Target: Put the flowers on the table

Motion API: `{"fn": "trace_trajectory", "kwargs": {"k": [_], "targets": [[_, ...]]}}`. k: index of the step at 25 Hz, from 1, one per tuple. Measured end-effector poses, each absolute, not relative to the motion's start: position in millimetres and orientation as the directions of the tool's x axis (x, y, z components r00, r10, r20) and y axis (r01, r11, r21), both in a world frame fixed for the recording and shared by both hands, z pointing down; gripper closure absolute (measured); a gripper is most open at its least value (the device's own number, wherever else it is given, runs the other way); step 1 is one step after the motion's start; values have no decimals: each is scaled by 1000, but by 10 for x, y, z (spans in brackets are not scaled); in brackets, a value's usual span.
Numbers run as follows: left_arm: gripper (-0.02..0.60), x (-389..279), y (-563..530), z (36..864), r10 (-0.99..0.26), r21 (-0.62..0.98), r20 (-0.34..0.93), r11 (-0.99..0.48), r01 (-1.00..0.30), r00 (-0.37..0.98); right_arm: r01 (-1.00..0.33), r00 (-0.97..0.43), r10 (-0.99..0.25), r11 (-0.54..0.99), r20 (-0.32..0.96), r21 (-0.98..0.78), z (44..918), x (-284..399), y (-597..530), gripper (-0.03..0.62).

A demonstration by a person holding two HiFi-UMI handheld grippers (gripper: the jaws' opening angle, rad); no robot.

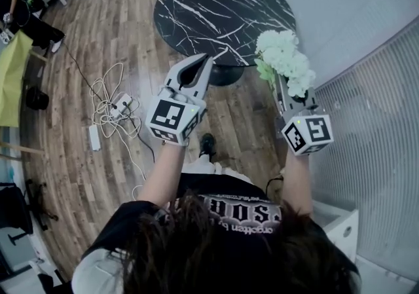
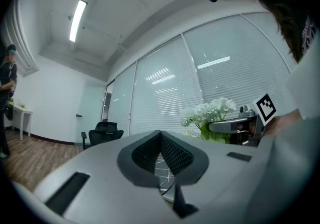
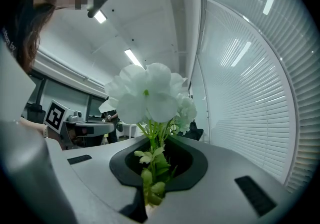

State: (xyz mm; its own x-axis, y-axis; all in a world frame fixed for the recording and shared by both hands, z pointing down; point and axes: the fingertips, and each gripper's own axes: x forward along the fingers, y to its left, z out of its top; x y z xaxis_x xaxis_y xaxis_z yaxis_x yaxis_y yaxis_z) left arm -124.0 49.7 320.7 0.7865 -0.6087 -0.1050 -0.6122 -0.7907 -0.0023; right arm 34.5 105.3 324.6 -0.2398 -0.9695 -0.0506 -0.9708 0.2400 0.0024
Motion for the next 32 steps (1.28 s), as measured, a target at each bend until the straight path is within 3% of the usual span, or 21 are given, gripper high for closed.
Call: {"fn": "trace_trajectory", "kwargs": {"k": [17, 32], "targets": [[580, -891, -1065, 3070, -539, -5, -124, -839, -544, 833, -983, -181, -983, 181, -42, -1, 3180, 651, -342, 543], [580, -614, -1660, 3182, -508, 29, -107, -861, -508, 855, -994, -106, -994, 106, -18, 11, 3251, 997, -824, 543]]}}
